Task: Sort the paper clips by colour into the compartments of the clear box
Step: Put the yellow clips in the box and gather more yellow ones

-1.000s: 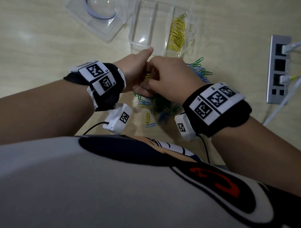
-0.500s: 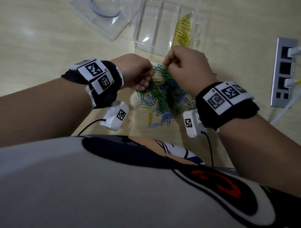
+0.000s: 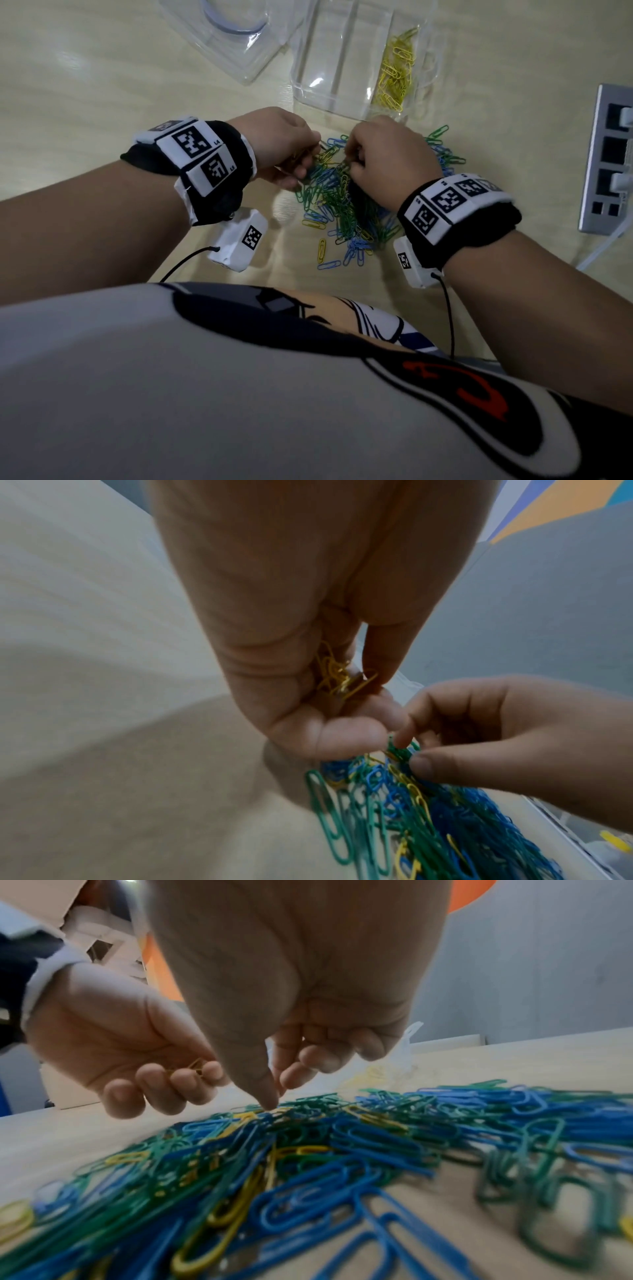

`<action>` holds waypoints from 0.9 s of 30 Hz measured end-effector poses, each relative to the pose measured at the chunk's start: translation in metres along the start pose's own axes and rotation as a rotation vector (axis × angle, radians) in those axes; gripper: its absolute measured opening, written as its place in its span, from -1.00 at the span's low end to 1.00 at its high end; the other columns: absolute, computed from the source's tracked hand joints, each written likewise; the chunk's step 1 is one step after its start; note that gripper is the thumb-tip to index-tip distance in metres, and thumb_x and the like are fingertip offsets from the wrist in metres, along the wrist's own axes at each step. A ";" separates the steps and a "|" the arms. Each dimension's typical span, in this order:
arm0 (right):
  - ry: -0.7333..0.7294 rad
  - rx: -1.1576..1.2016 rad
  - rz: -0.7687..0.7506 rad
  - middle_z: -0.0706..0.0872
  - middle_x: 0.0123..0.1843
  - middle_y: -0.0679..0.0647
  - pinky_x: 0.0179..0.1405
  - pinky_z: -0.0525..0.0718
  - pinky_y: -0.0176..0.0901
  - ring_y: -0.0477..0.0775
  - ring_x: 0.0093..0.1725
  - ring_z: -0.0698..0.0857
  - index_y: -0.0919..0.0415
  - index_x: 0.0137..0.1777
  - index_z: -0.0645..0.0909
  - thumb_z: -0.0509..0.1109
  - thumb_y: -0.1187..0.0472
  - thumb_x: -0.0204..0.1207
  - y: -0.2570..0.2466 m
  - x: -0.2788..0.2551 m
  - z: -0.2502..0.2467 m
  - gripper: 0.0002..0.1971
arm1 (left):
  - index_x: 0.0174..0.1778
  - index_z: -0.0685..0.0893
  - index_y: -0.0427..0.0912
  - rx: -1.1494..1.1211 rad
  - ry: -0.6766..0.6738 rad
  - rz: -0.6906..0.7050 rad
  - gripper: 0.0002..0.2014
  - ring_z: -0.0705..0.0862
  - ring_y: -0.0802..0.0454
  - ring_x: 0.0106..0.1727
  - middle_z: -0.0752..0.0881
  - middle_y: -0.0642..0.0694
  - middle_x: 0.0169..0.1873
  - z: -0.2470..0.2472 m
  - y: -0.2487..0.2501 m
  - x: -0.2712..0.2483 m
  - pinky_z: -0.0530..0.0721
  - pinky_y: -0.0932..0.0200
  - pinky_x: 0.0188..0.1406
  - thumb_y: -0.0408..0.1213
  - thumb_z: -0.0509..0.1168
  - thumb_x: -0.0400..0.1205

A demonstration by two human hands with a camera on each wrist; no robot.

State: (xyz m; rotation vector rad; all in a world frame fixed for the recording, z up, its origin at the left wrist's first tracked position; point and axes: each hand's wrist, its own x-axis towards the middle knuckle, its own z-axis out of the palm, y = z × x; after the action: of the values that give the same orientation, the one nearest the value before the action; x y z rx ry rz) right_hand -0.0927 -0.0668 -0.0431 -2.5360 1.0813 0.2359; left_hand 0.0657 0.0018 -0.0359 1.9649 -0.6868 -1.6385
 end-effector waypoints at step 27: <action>0.022 -0.036 0.033 0.68 0.09 0.07 0.18 0.44 0.09 0.21 0.11 0.64 0.05 0.08 0.65 0.21 0.07 0.60 0.000 0.003 -0.004 -0.79 | -0.29 0.61 -0.26 -0.043 0.018 -0.056 -0.52 0.57 -0.02 -0.46 0.57 -0.15 -0.44 0.001 -0.005 -0.001 0.72 0.01 -0.24 0.02 0.05 0.76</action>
State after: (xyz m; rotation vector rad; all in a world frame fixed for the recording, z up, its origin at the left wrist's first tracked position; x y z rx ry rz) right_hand -0.0907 -0.0708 -0.0404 -2.5598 1.1386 0.2386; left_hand 0.0653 0.0059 -0.0385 1.9828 -0.5905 -1.6521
